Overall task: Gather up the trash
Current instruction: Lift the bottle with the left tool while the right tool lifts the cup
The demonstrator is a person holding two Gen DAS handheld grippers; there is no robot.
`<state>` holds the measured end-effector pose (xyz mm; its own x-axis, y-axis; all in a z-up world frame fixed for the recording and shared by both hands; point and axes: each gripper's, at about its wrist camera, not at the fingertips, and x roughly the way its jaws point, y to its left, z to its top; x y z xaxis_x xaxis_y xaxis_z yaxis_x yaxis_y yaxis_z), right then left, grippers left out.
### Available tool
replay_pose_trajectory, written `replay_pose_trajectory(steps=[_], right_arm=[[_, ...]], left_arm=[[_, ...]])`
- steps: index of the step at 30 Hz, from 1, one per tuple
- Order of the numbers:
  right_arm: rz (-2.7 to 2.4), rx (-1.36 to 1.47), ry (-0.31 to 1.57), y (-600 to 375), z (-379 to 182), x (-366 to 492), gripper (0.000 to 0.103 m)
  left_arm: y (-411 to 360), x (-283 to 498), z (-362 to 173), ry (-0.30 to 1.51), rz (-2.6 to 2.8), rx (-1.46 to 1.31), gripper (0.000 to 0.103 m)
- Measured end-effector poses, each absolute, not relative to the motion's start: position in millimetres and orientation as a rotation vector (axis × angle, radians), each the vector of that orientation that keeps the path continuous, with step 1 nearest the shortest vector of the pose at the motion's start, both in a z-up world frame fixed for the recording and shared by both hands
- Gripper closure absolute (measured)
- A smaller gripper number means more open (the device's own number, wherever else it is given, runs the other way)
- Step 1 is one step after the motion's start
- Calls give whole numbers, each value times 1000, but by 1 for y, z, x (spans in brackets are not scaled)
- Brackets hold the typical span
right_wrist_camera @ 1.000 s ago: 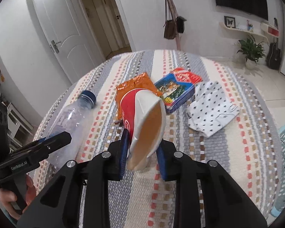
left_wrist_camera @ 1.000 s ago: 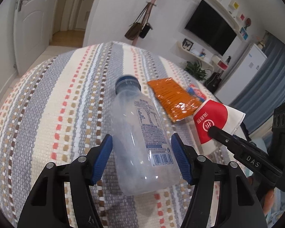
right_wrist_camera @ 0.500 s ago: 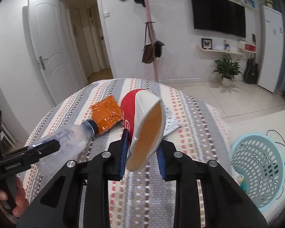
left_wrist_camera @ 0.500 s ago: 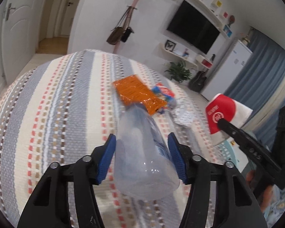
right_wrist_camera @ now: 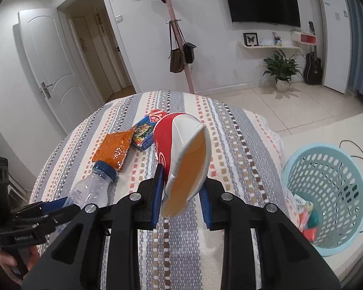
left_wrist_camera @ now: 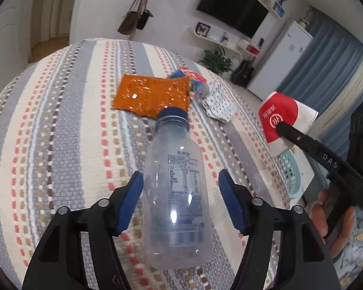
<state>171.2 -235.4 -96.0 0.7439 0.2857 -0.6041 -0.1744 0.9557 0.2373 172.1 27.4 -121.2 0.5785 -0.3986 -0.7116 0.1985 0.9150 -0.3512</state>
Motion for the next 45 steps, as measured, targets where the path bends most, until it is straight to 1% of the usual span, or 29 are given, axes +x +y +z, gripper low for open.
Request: replay_pose_trajectory(steps=[1, 3, 7, 13, 15, 16, 17, 18, 19, 22, 24, 25, 27, 29, 30, 33, 34, 36, 38, 40, 41, 42, 45], right_arm=[[255, 168, 690, -236, -96, 170, 78], [245, 143, 684, -234, -95, 165, 78], [227, 108, 669, -236, -89, 157, 78], [194, 157, 646, -257, -83, 153, 78], [175, 181, 642, -266, -85, 153, 78], [164, 189, 639, -270, -86, 153, 78], [144, 195, 637, -276, -87, 153, 78], [118, 194, 636, -279, -87, 152, 78], [72, 185, 634, -284, -88, 152, 78], [14, 182, 631, -298, -93, 151, 78], [-4, 192, 643, -307, -98, 152, 78], [-11, 188, 645, -310, -100, 152, 78], [-17, 182, 648, -314, -104, 151, 78], [-14, 191, 647, -318, -106, 150, 78], [-13, 197, 648, -320, -108, 149, 78], [-11, 209, 649, -322, -110, 146, 78], [-10, 213, 647, -322, -110, 144, 78], [-17, 228, 635, -325, -109, 139, 78], [-13, 252, 620, -327, -108, 133, 78], [-11, 240, 619, -326, -106, 128, 78], [-11, 230, 616, -325, -105, 125, 78], [-10, 227, 611, -325, -103, 122, 78], [0, 240, 592, -328, -98, 113, 78]], left_arm=[[23, 175, -123, 898, -348, -233, 40], [14, 181, -129, 925, -325, -204, 44], [3, 184, -128, 916, -323, -187, 46], [-5, 171, -98, 800, -388, -216, 47], [-11, 169, -85, 764, -398, -209, 52], [-13, 171, -80, 751, -406, -208, 53], [-17, 172, -75, 736, -412, -206, 58], [-23, 173, -70, 720, -427, -201, 93], [-29, 177, -67, 723, -452, -199, 102], [-46, 190, -68, 757, -469, -180, 102], [-55, 195, -78, 792, -475, -146, 100], [-53, 193, -84, 810, -485, -151, 95], [-47, 184, -99, 854, -524, -171, 59], [-38, 170, -107, 855, -490, -168, 42], [-35, 164, -110, 851, -487, -167, 38], [-32, 137, -123, 838, -534, -162, 35], [-32, 127, -125, 815, -540, -152, 35], [-39, 101, -132, 735, -528, -127, 31], [-58, 76, -137, 715, -522, -17, 30], [-71, 62, -136, 701, -523, 79, 31], [-73, 58, -134, 689, -530, 102, 28], [-76, 57, -132, 692, -537, 125, 26], [-81, 68, -139, 754, -570, 174, 26]])
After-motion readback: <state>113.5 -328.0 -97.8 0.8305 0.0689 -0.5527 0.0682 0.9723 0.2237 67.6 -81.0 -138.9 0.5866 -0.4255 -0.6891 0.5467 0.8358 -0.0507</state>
